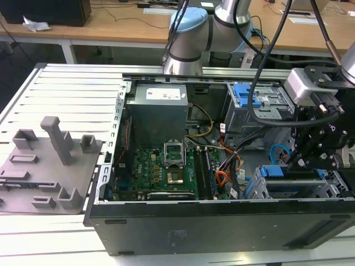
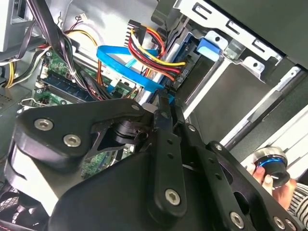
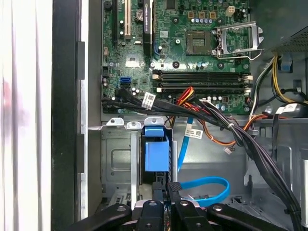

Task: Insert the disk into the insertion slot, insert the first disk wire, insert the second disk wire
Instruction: 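Insert the second disk wire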

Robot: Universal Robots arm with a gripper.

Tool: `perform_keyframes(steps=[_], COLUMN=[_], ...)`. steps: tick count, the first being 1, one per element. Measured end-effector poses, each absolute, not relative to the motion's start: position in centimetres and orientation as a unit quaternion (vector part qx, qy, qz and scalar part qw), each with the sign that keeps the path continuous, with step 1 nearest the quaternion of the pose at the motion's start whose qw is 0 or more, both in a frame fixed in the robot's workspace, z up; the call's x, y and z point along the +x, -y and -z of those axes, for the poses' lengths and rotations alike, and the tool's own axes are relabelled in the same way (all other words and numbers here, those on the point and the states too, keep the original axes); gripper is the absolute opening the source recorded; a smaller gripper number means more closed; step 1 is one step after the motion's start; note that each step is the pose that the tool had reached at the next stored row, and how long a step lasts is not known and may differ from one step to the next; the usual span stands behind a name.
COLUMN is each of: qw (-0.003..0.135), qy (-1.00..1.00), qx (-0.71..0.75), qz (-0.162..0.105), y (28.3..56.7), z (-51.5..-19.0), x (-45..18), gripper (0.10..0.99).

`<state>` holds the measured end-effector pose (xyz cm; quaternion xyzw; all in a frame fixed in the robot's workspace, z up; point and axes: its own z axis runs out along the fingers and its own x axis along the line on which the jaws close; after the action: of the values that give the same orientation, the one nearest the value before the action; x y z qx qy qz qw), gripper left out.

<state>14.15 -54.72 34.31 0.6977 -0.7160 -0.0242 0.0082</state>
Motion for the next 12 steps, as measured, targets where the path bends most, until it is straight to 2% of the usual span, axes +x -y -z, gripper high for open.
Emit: perform_keyframes(steps=[12], qw=[0.008], qy=[0.716], qx=[0.698], qz=[0.024], y=[54.74], z=[-33.74], x=[14.15], gripper=[0.169])
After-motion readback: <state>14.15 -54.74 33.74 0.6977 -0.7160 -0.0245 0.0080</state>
